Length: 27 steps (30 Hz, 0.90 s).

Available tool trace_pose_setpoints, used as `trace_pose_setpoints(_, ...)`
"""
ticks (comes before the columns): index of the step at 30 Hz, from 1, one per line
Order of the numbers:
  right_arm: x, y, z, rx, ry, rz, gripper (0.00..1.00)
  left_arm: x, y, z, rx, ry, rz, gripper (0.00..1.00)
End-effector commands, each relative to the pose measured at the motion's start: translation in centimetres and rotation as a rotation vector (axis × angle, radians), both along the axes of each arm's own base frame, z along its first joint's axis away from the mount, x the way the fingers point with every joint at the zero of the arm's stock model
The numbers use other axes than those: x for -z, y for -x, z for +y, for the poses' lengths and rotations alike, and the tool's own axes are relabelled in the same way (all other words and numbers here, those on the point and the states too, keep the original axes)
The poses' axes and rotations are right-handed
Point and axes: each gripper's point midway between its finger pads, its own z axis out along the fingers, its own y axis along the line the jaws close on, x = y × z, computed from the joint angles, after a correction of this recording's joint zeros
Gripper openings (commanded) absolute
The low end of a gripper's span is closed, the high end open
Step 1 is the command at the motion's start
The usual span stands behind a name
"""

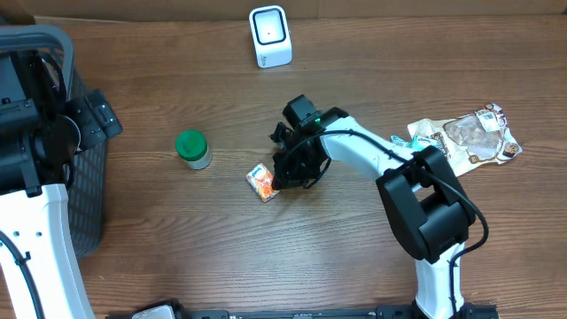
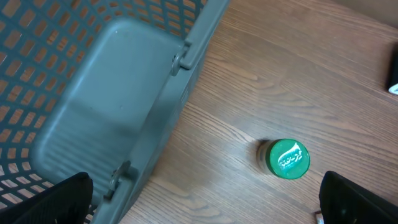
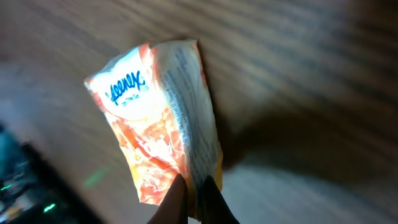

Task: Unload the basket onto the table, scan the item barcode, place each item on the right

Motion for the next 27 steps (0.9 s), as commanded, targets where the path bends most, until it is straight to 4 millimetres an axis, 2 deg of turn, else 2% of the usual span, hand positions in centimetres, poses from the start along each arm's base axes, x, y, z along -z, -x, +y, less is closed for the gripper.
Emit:
trace_pose_setpoints(1, -9.5, -2.4, 1.5, -0.012, -0.309, -0.091, 0.04, -0.5, 0.0, 0.1, -0.011, 0.004, -0.021, 1.00)
trace_pose_setpoints(4, -14.8, -3.1, 1.1, -0.012, -0.525, -0.094, 0.04, -0.5, 0.0, 0.1, -0.011, 0.004, -0.021, 1.00)
trace_pose_setpoints(7, -18.8, -3.5, -0.2, -0.015, -0.711, -0.073, 0.04, -0.5, 0.0, 0.1, -0.011, 0.004, -0.020, 1.00)
trace_pose_setpoints(12, -22.6, -4.5, -3.3, 0.002, -0.918, -0.022, 0.04, -0.5, 0.0, 0.1, -0.011, 0.004, -0.020, 1.00)
trace_pose_setpoints(15, -24.2, -5.2, -5.3, 0.014, -1.014, -0.016, 0.04, -0.5, 0.0, 0.1, -0.011, 0.004, -0.021, 1.00)
trace_pose_setpoints(19, -24.2, -6.5, -7.4, 0.086, -1.005, -0.013, 0.04, -0.5, 0.0, 0.1, -0.011, 0.004, -0.021, 1.00)
trace_pose_setpoints(27, -24.2, -7.3, -8.7, 0.130, -1.001, -0.009, 0.04, -0.5, 0.0, 0.1, -0.011, 0.004, -0.020, 1.00)
